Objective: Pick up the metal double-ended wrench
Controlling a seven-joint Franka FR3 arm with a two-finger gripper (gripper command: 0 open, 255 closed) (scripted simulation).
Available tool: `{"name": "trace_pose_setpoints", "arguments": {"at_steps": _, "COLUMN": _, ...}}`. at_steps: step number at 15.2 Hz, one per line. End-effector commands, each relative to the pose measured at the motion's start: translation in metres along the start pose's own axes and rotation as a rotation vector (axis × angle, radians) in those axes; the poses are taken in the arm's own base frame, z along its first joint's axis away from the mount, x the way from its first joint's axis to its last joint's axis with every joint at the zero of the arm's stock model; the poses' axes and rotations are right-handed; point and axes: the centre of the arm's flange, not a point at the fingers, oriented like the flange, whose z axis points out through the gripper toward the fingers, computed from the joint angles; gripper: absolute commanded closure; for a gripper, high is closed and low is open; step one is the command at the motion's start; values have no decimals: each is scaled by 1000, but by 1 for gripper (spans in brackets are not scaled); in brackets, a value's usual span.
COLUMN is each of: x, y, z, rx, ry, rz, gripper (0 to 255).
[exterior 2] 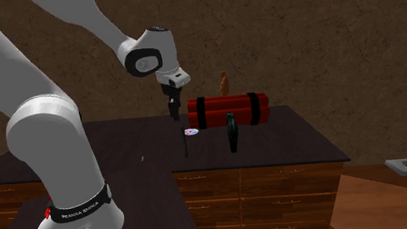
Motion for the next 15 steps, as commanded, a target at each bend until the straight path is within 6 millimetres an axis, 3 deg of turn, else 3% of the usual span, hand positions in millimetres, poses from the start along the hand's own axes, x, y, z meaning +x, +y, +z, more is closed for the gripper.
{"name": "trace_pose_setpoints", "arguments": {"at_steps": 1, "x": -3, "y": -13, "z": 23, "rx": 15, "ry": 2, "rz": 21, "gripper": 0}}
{"name": "trace_pose_setpoints", "arguments": {"at_steps": 11, "x": -13, "y": -78, "z": 132, "rx": 77, "ry": 8, "rz": 114, "gripper": 0}}
{"name": "trace_pose_setpoints", "arguments": {"at_steps": 15, "x": -14, "y": -75, "z": 149, "rx": 79, "ry": 8, "rz": 117, "gripper": 0}}
